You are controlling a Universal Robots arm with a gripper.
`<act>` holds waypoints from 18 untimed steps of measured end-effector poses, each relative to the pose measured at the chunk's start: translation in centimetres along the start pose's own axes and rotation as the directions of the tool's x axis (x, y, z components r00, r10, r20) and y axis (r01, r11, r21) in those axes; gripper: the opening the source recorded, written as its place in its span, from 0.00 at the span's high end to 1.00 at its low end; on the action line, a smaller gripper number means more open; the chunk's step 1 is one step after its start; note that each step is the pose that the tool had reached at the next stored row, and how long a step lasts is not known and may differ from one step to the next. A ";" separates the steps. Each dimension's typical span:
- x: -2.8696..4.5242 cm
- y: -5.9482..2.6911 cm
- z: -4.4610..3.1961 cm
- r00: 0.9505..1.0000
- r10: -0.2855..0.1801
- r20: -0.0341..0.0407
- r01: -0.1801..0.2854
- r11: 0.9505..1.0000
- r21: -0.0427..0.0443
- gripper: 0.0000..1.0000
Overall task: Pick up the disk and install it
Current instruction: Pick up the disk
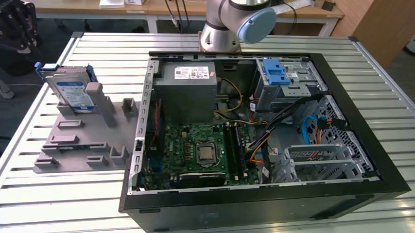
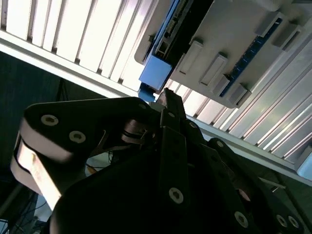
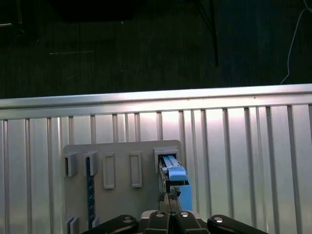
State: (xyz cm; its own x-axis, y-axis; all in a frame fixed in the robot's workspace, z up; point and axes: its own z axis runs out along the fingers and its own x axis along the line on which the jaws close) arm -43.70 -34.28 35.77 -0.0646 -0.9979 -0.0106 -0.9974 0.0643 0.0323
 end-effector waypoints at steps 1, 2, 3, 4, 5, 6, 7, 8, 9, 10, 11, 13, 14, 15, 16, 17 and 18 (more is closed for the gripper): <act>0.00 -0.01 0.04 1.000 0.000 0.000 0.000 1.000 0.001 0.89; 0.00 -0.01 0.07 1.000 0.000 0.000 0.000 1.000 0.001 0.89; -0.01 -0.02 0.09 1.000 0.000 0.000 0.000 1.000 0.001 0.89; -0.05 -0.04 0.10 1.000 0.000 0.000 0.000 1.000 0.001 0.89; -0.12 -0.09 0.10 1.000 0.000 0.000 0.000 1.000 0.001 0.89; -0.19 -0.13 0.11 1.000 0.000 0.000 0.000 1.000 0.001 0.89; -0.24 -0.16 0.11 1.000 0.001 0.000 -0.001 1.000 0.001 0.89; -0.27 -0.20 0.11 1.000 0.001 0.000 -0.001 1.000 0.001 0.89; -0.28 -0.22 0.11 1.000 0.001 0.000 -0.001 1.000 0.001 0.89; -0.28 -0.22 0.12 1.000 0.002 0.000 -0.002 1.000 0.001 0.89; -0.28 -0.22 0.12 1.000 0.002 0.000 -0.002 1.000 0.001 0.89; -0.29 -0.22 0.11 1.000 0.002 0.000 -0.002 1.000 0.001 0.84; -0.28 -0.23 0.11 1.000 0.002 0.000 -0.002 1.000 0.001 0.77; -0.29 -0.23 0.12 1.000 0.003 0.000 -0.003 1.000 0.001 0.77; -0.29 -0.25 0.16 1.000 0.005 0.000 -0.005 1.000 0.001 0.71; -0.30 -0.26 0.22 1.000 0.013 0.000 -0.013 1.000 0.001 0.65; -0.30 -0.27 0.28 1.000 0.023 0.000 -0.023 1.000 0.001 0.65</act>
State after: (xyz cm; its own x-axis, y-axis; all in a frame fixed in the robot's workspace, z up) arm -43.41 -33.99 35.49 -0.0876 -0.9961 -0.0100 -0.9957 0.0872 0.0316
